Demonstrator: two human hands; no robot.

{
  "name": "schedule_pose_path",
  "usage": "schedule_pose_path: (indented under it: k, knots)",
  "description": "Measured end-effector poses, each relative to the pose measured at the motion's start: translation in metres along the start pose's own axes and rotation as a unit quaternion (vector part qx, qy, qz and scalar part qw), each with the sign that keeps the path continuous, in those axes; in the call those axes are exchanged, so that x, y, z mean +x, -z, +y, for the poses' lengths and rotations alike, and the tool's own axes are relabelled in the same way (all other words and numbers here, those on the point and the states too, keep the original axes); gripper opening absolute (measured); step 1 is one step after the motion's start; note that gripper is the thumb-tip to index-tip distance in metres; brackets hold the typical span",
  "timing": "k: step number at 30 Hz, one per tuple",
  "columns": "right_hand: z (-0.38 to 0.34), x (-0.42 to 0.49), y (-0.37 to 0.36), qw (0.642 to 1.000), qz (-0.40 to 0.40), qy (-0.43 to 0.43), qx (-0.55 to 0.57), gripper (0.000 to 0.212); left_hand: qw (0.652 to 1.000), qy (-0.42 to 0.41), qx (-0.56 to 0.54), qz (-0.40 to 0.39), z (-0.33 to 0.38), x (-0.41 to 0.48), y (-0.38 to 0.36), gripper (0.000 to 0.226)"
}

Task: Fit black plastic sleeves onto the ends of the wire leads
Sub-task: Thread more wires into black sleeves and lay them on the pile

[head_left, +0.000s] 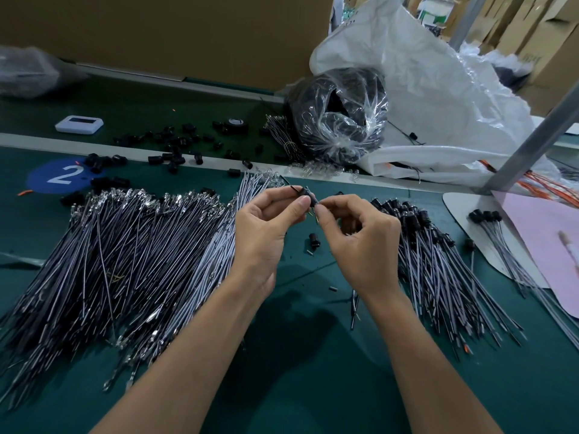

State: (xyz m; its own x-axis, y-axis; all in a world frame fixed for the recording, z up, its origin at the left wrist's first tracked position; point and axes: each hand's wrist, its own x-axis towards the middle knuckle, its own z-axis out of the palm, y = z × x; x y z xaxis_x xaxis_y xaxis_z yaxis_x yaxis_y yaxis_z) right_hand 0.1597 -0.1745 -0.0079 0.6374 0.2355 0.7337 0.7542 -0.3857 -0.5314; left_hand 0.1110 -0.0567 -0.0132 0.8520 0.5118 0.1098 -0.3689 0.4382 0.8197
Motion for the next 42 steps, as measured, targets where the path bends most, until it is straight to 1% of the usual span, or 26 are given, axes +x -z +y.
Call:
schedule_pose_path:
  k: [3,9,15,20,23,29,35,42]
  knots:
    - [0.0006,0.0,-0.0009,1.0,0.0,-0.002,-0.009,0.005,1.0,0.001,0.002,0.001,-0.0009,-0.0001,-0.0004,0.021]
    - [0.0017,-0.0006,-0.0023,1.0,0.0,0.023,-0.017,0.007,1.0,0.004,0.008,0.0,-0.0005,0.0008,-0.0003,0.024]
    - [0.003,-0.0019,-0.0032,0.999,-0.035,0.006,0.003,0.015,1.0,-0.005,0.024,0.002,-0.0018,-0.0007,-0.0001,0.025]
    - [0.0008,-0.0026,-0.0028,1.0,-0.006,-0.003,0.002,0.006,0.999,-0.008,0.039,0.01,-0.003,-0.0004,-0.0005,0.015]
    - [0.0014,-0.0027,-0.0031,1.0,-0.001,-0.013,0.003,0.005,0.999,-0.008,0.048,0.013,-0.0036,-0.0012,-0.0013,0.014]
    - [0.0029,-0.0044,-0.0034,0.999,-0.025,-0.023,0.018,0.006,0.999,-0.009,0.039,0.015,-0.0028,-0.0024,-0.0032,0.015]
    - [0.0041,-0.0042,-0.0027,0.999,-0.03,-0.017,0.035,0.008,0.998,-0.026,0.055,0.007,-0.0038,-0.0036,-0.0035,0.014]
    - [0.0044,-0.0028,-0.0023,0.997,-0.041,-0.027,0.062,0.007,0.999,-0.022,0.029,0.01,-0.0042,-0.0034,-0.0024,0.013]
